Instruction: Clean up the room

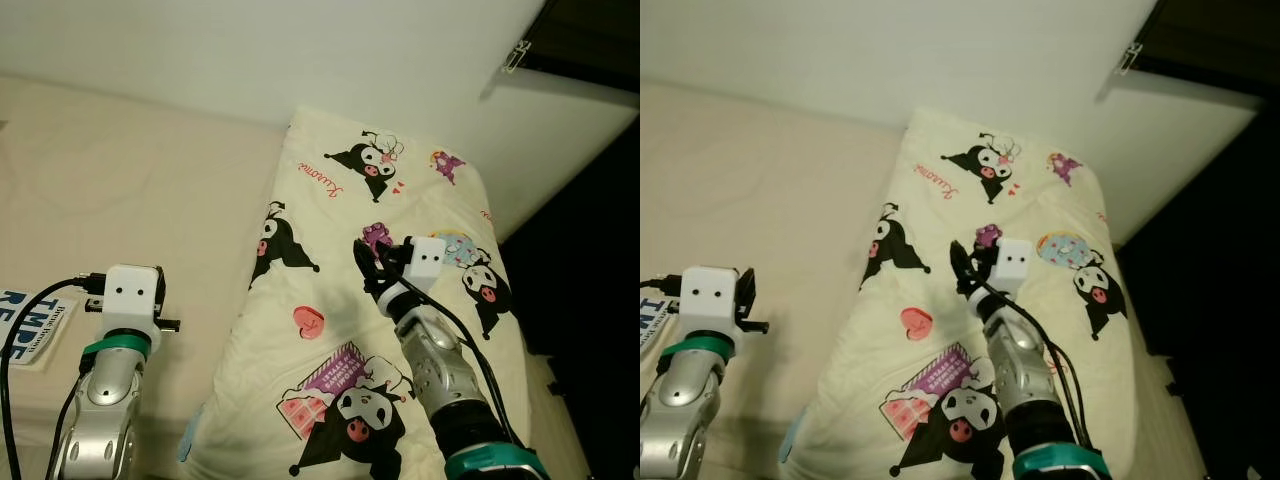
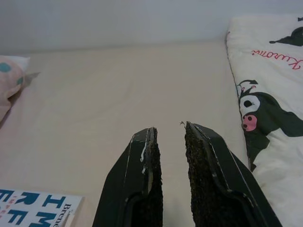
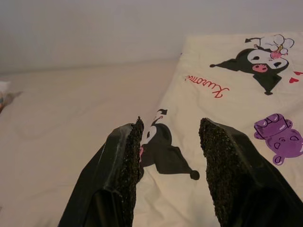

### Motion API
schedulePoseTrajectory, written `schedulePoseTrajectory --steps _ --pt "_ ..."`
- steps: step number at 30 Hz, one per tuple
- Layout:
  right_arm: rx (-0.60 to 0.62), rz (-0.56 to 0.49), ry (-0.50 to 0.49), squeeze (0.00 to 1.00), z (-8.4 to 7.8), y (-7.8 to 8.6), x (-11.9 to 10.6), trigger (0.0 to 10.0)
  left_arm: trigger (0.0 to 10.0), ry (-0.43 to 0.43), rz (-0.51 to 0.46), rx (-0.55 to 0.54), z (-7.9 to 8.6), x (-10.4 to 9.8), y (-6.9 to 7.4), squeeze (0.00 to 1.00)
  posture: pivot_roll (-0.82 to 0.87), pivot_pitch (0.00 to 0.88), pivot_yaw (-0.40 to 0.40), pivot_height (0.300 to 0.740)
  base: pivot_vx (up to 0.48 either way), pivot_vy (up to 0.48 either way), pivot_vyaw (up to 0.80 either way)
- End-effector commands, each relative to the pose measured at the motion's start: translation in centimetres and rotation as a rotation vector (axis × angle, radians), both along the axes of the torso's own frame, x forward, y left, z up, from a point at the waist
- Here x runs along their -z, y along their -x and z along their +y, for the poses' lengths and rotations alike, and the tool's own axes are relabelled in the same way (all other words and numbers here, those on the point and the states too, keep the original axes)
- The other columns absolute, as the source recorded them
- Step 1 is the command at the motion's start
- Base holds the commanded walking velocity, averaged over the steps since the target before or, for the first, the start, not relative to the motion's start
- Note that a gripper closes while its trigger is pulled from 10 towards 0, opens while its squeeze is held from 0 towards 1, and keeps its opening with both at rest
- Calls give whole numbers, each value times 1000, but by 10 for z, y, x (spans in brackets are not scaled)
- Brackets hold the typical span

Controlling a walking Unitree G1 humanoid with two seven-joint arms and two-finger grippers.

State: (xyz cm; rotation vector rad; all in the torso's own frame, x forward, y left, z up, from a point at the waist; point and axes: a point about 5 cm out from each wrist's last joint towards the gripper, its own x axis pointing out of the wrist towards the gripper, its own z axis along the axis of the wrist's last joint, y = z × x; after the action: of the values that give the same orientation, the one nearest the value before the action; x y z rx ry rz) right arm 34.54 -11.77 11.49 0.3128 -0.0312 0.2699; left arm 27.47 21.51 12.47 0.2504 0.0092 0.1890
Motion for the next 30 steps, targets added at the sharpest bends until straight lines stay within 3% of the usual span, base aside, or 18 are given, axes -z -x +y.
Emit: schedulePoseTrajectory --steps 1,23,30 --pt "13 20 4 0 -5 2 6 10000 10000 9 19 4 -3 7 2 0 242 57 -121 740 0 0 0" --pt "0 28 16 0 -4 4 9 10000 10000 30 23 -18 -3 10 4 0 242 68 -124 740 -75 0 0" --pt "0 32 20 0 -6 3 10 10000 10000 66 25 -32 -3 13 6 0 241 73 -128 740 0 386 0"
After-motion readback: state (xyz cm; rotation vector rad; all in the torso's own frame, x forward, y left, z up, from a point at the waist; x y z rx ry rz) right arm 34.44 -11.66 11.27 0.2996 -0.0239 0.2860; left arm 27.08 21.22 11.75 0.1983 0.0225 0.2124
